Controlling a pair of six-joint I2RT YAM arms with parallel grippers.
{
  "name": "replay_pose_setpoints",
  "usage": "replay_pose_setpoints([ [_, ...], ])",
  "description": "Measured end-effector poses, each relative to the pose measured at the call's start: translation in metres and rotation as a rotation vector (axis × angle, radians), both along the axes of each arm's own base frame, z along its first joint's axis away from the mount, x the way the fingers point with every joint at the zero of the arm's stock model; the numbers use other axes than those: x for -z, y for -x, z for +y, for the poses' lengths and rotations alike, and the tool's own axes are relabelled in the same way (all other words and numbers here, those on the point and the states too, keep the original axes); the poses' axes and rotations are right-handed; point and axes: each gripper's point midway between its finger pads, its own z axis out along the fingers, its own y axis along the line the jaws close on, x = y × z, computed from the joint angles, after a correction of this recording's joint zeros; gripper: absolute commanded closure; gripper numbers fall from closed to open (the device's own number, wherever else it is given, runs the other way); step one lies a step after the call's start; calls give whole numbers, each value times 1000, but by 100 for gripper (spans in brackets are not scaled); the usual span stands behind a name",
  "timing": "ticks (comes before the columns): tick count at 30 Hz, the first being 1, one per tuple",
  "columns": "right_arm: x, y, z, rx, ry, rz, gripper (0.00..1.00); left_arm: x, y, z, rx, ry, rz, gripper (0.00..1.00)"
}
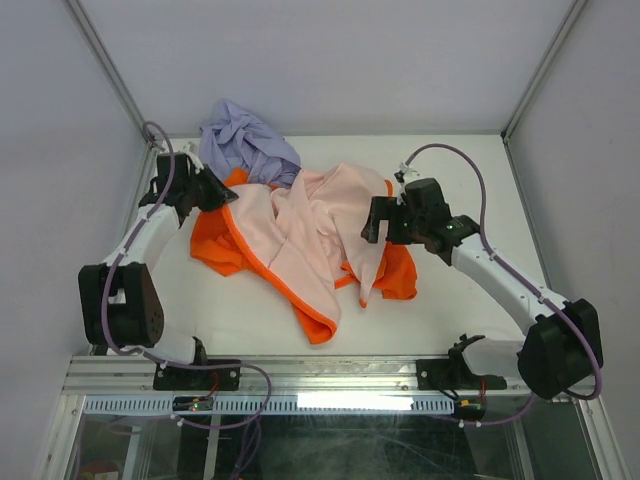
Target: Zip up the jacket
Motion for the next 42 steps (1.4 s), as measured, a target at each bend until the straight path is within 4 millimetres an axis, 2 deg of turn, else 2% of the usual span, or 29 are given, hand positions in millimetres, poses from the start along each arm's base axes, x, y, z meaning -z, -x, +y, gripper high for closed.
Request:
replay_pose_setpoints([
  [3,-4,-3,-5,16,-5,-10,2,-62,-5,-26,92,-71,-167,100],
  [4,-4,-4,-7,24,-6,-12,2,-81,-3,-38,127,-83,-220,100],
  [6,-6,-7,-13,43,-10,-14,2,-130,15,-74,238,-114,-359,100],
  [9,-7,-15,-24,77,-30,-12,2,-180,65,-130,431,-129,-526,100],
  [11,-9,-20,-31,101,-51,-10,2,-197,106,-166,572,-126,-605,100],
  [12,-9,-25,-36,117,-65,-10,2,-202,121,-175,620,-129,-633,100],
  [13,-10,-29,-39,130,-78,-9,2,-203,156,-203,742,-105,-659,98],
  [15,-7,-37,-44,150,-102,1,2,-194,198,-230,882,-84,-669,93],
  [16,-5,-40,-46,157,-110,12,2,-183,219,-242,957,-77,-652,91],
  [18,1,-47,-46,160,-124,34,2,-149,250,-260,1072,-85,-580,81],
  [19,3,-51,-44,154,-131,42,3,-127,262,-268,1123,-100,-527,70],
  [22,9,-59,-37,133,-147,64,3,-60,290,-277,1232,-182,-348,56],
  [24,13,-62,-33,116,-158,76,3,-29,304,-272,1279,-234,-247,44],
  [25,15,-62,-31,108,-163,84,3,-21,307,-269,1286,-256,-219,38],
  [27,20,-63,-28,92,-168,99,2,-21,304,-265,1264,-286,-223,26],
  [28,22,-63,-27,86,-169,106,3,-27,299,-263,1239,-295,-243,23],
  [31,30,-66,-24,70,-170,120,3,-57,276,-255,1120,-295,-326,17],
  [33,35,-67,-22,60,-171,131,3,-81,249,-243,1005,-269,-365,14],
  [35,42,-69,-20,54,-174,144,3,-94,205,-219,830,-268,-368,13],
  [37,49,-70,-18,49,-178,158,4,-91,168,-192,675,-295,-330,12],
  [38,53,-71,-17,45,-180,165,5,-84,149,-177,597,-314,-293,11],
  [40,60,-72,-15,39,-186,180,11,-60,122,-155,489,-349,-202,10],
  [42,66,-75,-13,32,-191,192,20,-33,104,-141,424,-385,-115,11],
])
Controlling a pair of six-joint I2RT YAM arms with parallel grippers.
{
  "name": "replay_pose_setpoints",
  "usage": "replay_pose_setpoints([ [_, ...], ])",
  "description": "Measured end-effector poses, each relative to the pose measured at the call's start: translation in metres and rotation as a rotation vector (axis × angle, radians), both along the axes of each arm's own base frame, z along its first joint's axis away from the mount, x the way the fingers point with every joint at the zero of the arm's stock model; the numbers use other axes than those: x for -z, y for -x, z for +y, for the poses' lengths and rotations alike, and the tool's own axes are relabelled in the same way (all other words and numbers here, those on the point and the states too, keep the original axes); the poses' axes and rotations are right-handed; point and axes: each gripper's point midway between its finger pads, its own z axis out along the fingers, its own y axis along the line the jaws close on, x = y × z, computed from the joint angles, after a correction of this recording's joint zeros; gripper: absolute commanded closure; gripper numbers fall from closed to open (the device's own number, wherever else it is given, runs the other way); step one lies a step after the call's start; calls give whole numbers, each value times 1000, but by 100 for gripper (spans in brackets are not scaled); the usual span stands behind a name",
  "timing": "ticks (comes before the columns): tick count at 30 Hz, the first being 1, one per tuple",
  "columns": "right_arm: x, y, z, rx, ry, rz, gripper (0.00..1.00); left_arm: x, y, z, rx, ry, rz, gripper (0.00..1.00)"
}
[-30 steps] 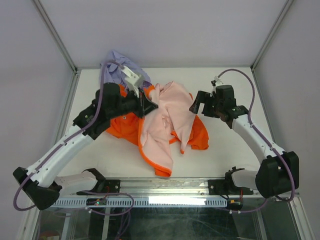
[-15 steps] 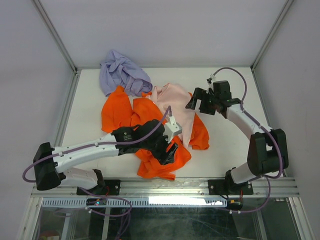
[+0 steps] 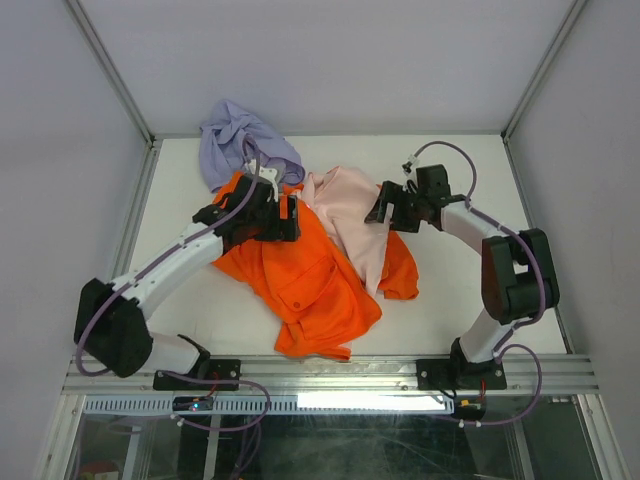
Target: Zip up the jacket
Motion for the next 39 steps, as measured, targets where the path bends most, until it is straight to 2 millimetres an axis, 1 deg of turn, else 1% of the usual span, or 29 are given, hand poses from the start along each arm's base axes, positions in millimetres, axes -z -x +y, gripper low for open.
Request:
replay_pose_setpoints([
  [1,2,-1,1,-4,-5,3,30,16,-7,6,-30,-26,37,12],
  [2,3,-3,3,-6,-9,6,38,31,-12,11,-54,-53,69,17],
  [3,5,-3,3,-10,-9,6,46,42,-16,14,-68,-71,94,25],
  [4,6,-5,3,-11,-8,8,56,55,-19,17,-78,-91,120,36],
  [6,5,-9,3,-17,-1,1,75,76,-26,23,-99,-129,165,63],
  [8,-1,-15,0,-21,13,-13,95,88,-37,29,-120,-157,187,80],
  [9,-6,-18,-2,-20,19,-22,100,90,-42,33,-124,-167,187,91],
  [10,-10,-22,-6,-21,31,-34,100,89,-48,37,-129,-173,182,98],
  [11,-16,-27,-10,-13,45,-44,100,85,-53,41,-141,-175,175,100],
  [13,-31,-41,-25,13,90,-74,100,73,-66,54,-174,-194,147,100],
  [17,-58,-61,-57,65,226,-130,100,41,-93,89,-259,-277,55,100],
  [20,-84,-70,-79,102,356,-166,100,17,-100,115,-317,-363,-3,100],
  [22,-99,-73,-89,115,425,-188,100,0,-101,131,-354,-421,-40,100],
  [23,-105,-74,-91,116,452,-197,100,-7,-100,138,-373,-448,-55,100],
  [25,-114,-70,-93,113,519,-210,100,-17,-97,149,-397,-492,-72,94],
  [26,-118,-66,-90,101,555,-217,100,-20,-95,152,-406,-507,-76,91],
  [27,-121,-63,-83,83,575,-223,99,-23,-93,155,-413,-518,-77,88],
  [28,-123,-57,-71,55,597,-234,97,-24,-92,157,-416,-522,-76,86],
  [30,-127,-44,-35,-25,610,-263,93,-22,-89,156,-408,-518,-65,79],
  [32,-128,-25,11,-126,591,-292,87,-21,-87,149,-387,-484,-55,73],
  [34,-127,0,58,-239,551,-307,75,-23,-86,140,-362,-432,-52,68],
  [36,-124,27,106,-364,484,-309,61,-29,-83,132,-346,-379,-59,64],
  [37,-123,40,127,-421,446,-304,53,-33,-81,129,-340,-355,-66,61],
  [38,-121,54,145,-479,408,-291,46,-38,-78,125,-334,-323,-73,60],
  [39,-118,66,159,-528,372,-274,40,-43,-75,122,-325,-295,-79,58],
])
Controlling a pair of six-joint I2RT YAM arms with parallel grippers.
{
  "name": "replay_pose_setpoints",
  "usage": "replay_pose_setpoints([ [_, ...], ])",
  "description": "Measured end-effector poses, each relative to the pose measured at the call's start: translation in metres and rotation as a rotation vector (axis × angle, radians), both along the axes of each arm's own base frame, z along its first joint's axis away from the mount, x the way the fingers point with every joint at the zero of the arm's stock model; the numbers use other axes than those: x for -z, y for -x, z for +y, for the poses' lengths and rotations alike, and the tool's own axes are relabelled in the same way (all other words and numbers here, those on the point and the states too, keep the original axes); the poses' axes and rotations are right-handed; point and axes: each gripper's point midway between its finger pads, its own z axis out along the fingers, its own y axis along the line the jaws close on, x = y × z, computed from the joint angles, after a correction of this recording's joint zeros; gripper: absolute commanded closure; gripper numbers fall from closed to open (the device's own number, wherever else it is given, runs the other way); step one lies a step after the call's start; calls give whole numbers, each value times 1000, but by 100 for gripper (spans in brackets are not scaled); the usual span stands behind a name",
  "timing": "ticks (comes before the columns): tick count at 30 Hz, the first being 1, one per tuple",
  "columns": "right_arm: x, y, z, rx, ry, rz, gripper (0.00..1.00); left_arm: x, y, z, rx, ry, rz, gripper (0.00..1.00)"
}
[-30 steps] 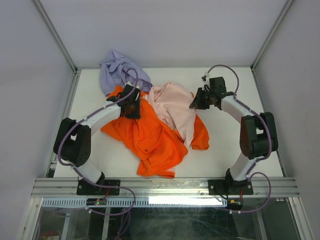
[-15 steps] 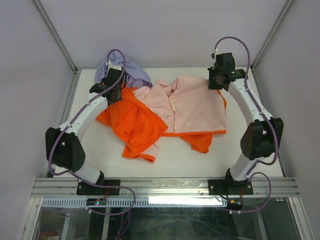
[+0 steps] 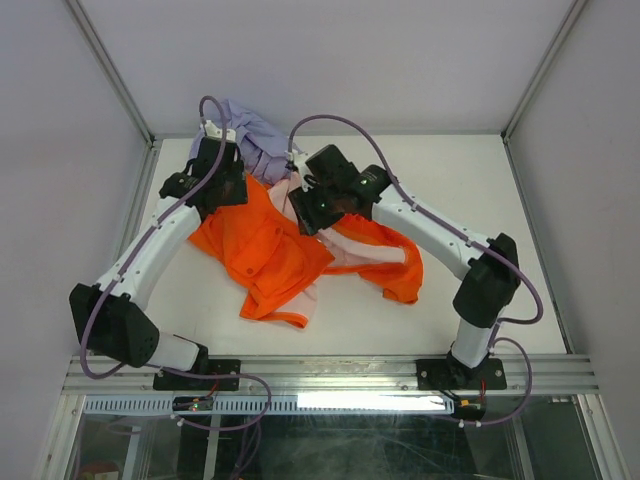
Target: Zip up the jacket
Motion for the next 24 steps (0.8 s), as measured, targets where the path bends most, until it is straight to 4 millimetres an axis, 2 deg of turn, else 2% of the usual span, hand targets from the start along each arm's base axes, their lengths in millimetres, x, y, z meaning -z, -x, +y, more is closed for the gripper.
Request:
replay_pose_setpoints([
  [1,2,11,10,-42,-20,34,35,-5,4,-4,13,27,-10,56],
  [3,3,27,16,-94,-45,96,27,-17,11,-12,39,90,-36,53],
  [7,-7,40,2,-121,-84,133,19,-31,31,-33,112,234,-55,46],
  [10,-14,47,-34,-78,-104,129,17,-33,48,-51,170,351,-44,42],
  [13,-14,44,-76,17,-121,114,17,-29,65,-74,229,452,-12,37],
  [16,6,40,-110,140,-116,124,18,-24,76,-106,301,503,27,34],
  [18,29,42,-120,196,-94,158,18,-18,85,-137,371,512,55,33],
  [21,71,55,-132,256,-48,232,17,1,96,-177,450,491,120,32],
  [24,100,70,-143,295,-20,284,17,22,101,-205,491,444,167,31],
])
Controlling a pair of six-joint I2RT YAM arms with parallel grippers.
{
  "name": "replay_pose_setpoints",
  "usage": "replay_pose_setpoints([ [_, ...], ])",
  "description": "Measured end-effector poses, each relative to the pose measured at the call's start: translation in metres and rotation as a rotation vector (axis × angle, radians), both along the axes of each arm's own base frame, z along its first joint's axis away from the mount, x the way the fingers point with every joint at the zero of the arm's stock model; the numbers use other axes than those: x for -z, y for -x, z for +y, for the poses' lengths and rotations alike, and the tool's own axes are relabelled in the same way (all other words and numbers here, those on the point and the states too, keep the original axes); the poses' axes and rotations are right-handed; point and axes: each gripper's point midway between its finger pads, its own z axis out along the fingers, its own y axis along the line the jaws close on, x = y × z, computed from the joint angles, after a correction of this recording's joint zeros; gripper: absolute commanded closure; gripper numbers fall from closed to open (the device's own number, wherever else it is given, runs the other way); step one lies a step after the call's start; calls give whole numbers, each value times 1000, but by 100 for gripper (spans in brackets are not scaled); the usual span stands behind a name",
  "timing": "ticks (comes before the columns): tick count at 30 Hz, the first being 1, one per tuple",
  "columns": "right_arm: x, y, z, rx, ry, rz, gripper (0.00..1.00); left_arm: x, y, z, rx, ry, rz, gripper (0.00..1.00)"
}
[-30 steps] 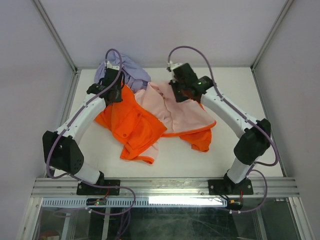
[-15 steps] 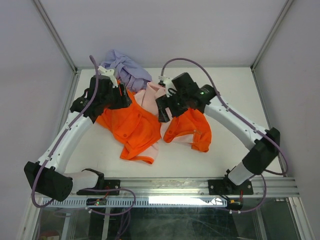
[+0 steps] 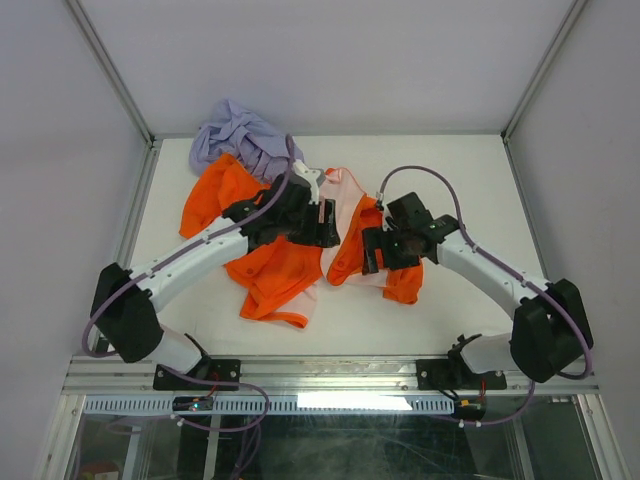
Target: Zip up the jacket
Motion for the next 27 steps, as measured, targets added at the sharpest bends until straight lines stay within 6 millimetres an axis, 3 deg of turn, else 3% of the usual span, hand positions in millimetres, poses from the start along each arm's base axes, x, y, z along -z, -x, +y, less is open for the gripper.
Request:
replay_pose_setpoints([
  [5,8,-2,-16,87,27,-16,17,29,-5,-29,32,-73,9,29],
  [13,-10,-10,-25,165,1,-119,20,64,-16,-29,19,-166,21,26],
  [18,0,-16,-21,190,-6,-103,20,85,-24,-33,33,-209,27,26],
  [21,14,-14,-22,205,7,-77,30,99,-28,-36,47,-235,37,26],
  [27,26,-6,-15,186,-18,-38,69,127,-37,-37,45,-276,68,32],
])
